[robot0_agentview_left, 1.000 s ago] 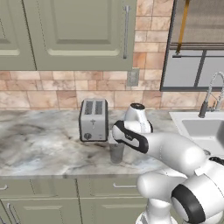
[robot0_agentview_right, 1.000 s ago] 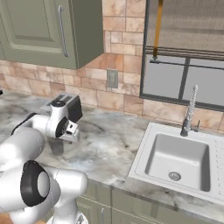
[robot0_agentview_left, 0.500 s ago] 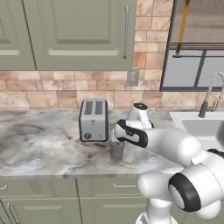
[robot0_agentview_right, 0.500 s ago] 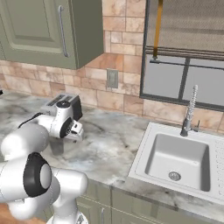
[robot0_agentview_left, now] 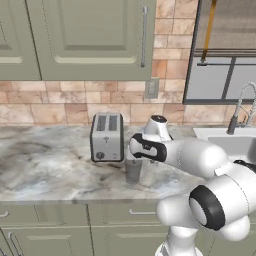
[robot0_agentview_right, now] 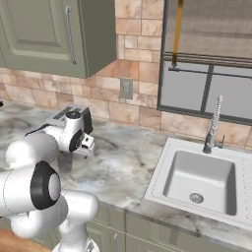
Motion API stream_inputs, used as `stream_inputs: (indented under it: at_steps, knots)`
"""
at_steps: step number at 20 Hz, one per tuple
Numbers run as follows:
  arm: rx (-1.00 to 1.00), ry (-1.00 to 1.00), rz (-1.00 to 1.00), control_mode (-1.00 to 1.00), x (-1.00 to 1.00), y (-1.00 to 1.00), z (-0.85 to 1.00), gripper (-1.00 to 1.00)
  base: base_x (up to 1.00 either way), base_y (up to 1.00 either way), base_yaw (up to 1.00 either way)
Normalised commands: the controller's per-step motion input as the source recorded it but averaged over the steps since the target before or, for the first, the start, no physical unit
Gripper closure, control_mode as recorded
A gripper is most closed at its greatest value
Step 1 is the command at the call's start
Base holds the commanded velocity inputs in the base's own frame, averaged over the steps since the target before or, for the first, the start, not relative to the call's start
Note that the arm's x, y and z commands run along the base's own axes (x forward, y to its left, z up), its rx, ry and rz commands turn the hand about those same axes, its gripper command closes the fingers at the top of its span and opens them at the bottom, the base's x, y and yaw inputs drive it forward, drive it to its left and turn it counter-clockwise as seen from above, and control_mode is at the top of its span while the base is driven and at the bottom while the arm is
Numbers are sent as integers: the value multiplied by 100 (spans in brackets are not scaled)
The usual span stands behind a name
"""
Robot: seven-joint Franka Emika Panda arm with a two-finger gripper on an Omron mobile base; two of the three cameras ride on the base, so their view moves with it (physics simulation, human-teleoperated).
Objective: Move the glass cup from next to the sink to the open cabinet. Then, move the bowl with the cucumber to the fridge to clear the area for faucet cleaning.
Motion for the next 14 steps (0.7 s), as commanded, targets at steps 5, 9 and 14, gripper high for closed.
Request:
stream_inputs:
  at_steps: [5, 9, 14]
  knots:
    - [0, 0, 0, -100, -37, 0, -5, -100, 0, 0, 0]
    - [0, 0, 0, -100, 0, 0, 0, -100, 0, 0, 0]
    - [-3, 0, 0, -100, 9, 0, -26, -100, 0, 0, 0]
